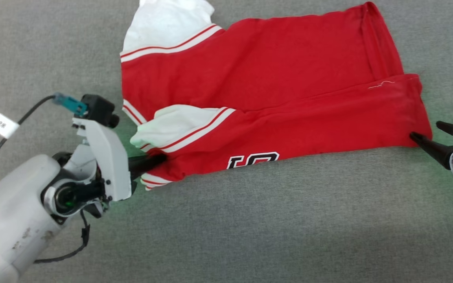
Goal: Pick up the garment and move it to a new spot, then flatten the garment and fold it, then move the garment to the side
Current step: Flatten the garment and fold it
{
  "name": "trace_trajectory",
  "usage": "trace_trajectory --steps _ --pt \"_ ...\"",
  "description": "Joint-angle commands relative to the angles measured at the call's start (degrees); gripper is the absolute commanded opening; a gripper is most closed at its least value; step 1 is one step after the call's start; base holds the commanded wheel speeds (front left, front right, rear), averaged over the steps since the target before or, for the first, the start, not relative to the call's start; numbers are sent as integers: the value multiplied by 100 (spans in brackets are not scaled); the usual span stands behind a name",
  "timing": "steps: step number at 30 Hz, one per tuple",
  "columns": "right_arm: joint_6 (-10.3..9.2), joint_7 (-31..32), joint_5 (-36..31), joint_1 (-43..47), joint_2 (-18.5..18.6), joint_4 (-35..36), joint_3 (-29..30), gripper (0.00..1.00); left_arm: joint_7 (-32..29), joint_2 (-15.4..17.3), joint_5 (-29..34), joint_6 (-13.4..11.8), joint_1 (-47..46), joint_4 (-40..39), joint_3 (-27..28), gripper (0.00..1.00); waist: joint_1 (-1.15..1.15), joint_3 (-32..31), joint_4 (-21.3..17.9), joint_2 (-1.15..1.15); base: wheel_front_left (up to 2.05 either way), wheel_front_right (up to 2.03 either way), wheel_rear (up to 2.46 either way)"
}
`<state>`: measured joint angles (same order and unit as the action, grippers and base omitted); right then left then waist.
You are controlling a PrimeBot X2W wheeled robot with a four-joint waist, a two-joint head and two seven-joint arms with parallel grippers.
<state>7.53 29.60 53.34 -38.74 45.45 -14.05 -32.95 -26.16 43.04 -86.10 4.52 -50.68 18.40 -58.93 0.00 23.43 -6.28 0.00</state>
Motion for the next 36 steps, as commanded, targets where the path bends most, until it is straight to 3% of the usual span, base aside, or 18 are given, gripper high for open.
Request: trace_trajectory --steps 1,7,8,9,10,11,16,21,26,33,34,35,36 --pt "-9 337 -48 -178 -11 -146 -110 100 -28 -204 104 -12 103 1 -188 0 0 68 75 0 0 0 0" --pt "-9 889 -133 -430 -290 -628 -429 100 81 -365 248 25 27 56 -218 0 0 127 237 0 0 0 0" --pt "-8 928 -97 -417 -348 -670 -484 71 96 -386 257 27 31 84 -221 0 0 123 259 0 0 0 0" --pt "-4 943 -43 -393 -390 -692 -529 36 124 -406 277 37 38 107 -229 0 0 113 282 0 0 0 0" --pt "-4 934 -6 -371 -423 -715 -560 24 169 -422 286 58 50 129 -224 0 0 96 303 0 0 0 0" --pt "-4 926 20 -341 -433 -725 -596 0 234 -435 304 70 68 148 -210 0 0 80 319 0 0 0 0" --pt "-5 854 122 -153 -151 -651 -680 0 431 -360 364 145 214 119 -197 0 0 -47 375 0 0 0 0" --pt "-8 624 230 116 149 -339 -567 0 607 -37 387 169 416 -194 -159 0 0 -200 400 0 0 0 0" --pt "-8 491 340 531 415 11 -428 0 757 337 361 64 652 -707 -92 0 0 -288 409 0 0 0 0" --pt "-8 436 390 1388 755 623 -74 1 1016 953 289 -304 1147 -1764 -37 0 0 -363 388 0 0 0 0" --pt "-8 396 361 1461 771 691 26 16 1044 1004 289 -349 1196 -1886 -33 0 0 -363 387 0 0 0 0" --pt "-8 332 314 1529 762 742 122 37 1070 1048 318 -391 1239 -1976 -41 10 0 -364 385 0 0 0 0" --pt "-8 246 249 1601 733 793 236 74 1115 1091 362 -443 1266 -2065 -43 36 0 -363 382 0 0 0 0"
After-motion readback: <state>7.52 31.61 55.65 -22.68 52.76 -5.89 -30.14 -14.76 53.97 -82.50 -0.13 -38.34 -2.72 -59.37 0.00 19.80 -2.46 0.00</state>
